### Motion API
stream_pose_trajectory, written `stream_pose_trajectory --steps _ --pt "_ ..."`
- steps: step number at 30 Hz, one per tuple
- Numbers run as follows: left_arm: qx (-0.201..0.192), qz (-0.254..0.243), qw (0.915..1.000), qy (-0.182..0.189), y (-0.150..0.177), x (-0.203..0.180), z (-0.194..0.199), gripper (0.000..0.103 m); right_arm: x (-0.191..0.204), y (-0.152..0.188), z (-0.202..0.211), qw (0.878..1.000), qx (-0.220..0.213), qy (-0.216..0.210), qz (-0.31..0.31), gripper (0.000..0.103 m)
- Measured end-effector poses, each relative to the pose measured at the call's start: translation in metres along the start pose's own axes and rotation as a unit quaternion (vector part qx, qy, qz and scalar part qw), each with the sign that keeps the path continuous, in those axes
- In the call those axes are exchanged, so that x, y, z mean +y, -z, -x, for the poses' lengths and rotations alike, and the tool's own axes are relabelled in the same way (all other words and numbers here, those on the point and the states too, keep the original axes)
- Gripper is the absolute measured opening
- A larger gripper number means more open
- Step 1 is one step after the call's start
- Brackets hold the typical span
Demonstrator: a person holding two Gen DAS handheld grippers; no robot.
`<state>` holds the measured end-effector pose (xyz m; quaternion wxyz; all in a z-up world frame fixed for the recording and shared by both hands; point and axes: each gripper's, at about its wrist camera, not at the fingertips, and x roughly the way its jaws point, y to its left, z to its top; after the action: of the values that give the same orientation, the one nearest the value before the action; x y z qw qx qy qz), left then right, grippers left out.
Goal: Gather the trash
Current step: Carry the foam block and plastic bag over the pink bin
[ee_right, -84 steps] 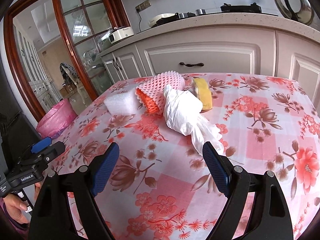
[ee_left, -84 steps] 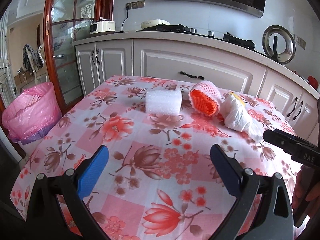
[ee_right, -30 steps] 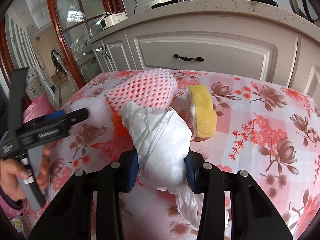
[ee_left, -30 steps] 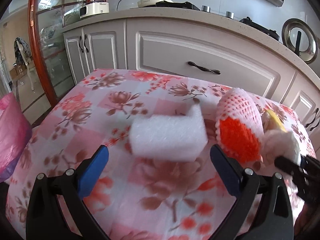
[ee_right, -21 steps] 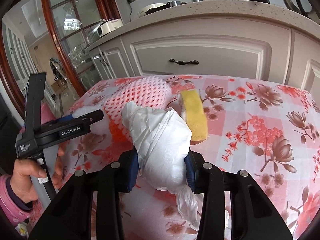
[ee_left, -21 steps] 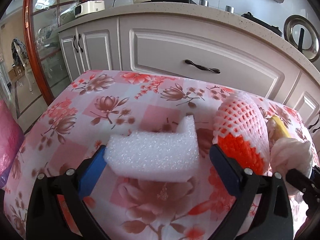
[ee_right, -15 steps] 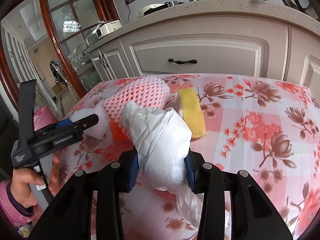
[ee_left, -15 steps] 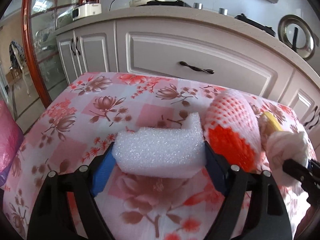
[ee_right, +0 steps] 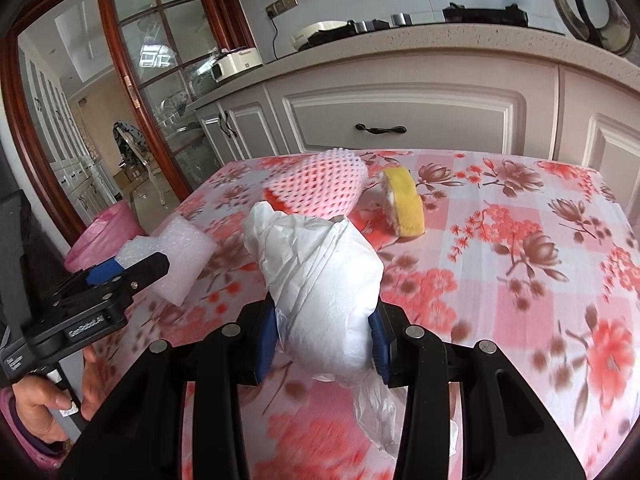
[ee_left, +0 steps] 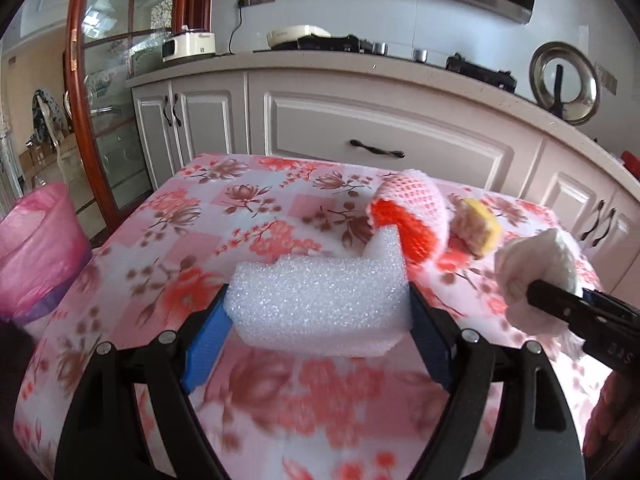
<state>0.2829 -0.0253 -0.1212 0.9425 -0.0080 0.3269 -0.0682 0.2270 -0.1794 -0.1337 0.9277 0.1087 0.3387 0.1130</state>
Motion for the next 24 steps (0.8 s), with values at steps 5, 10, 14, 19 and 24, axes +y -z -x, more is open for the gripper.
stream_pose_trajectory --steps 5,10,14,19,24 --pt "-0.016 -0.008 0.9998 0.013 0.016 -0.008 0.045 0.080 0.020 0.015 0.033 1.000 -0.010 -0.003 0.015 0.039" --pt "-0.033 -0.018 0.9990 0.023 0.032 -0.011 0.086 0.080 0.040 0.029 0.067 0.999 -0.022 -0.003 0.032 0.039" --pt "-0.043 -0.008 0.9985 0.031 0.042 -0.006 0.114 0.080 0.056 0.039 0.089 0.998 -0.028 -0.004 0.048 0.039" --pt "-0.064 -0.009 0.9973 0.036 0.052 -0.002 0.145 0.080 0.075 0.045 0.114 0.997 -0.041 -0.006 0.067 0.039" --pt "-0.093 -0.008 0.9951 0.033 0.058 0.005 0.182 0.080 0.099 0.042 0.137 0.994 -0.062 -0.010 0.093 0.039"
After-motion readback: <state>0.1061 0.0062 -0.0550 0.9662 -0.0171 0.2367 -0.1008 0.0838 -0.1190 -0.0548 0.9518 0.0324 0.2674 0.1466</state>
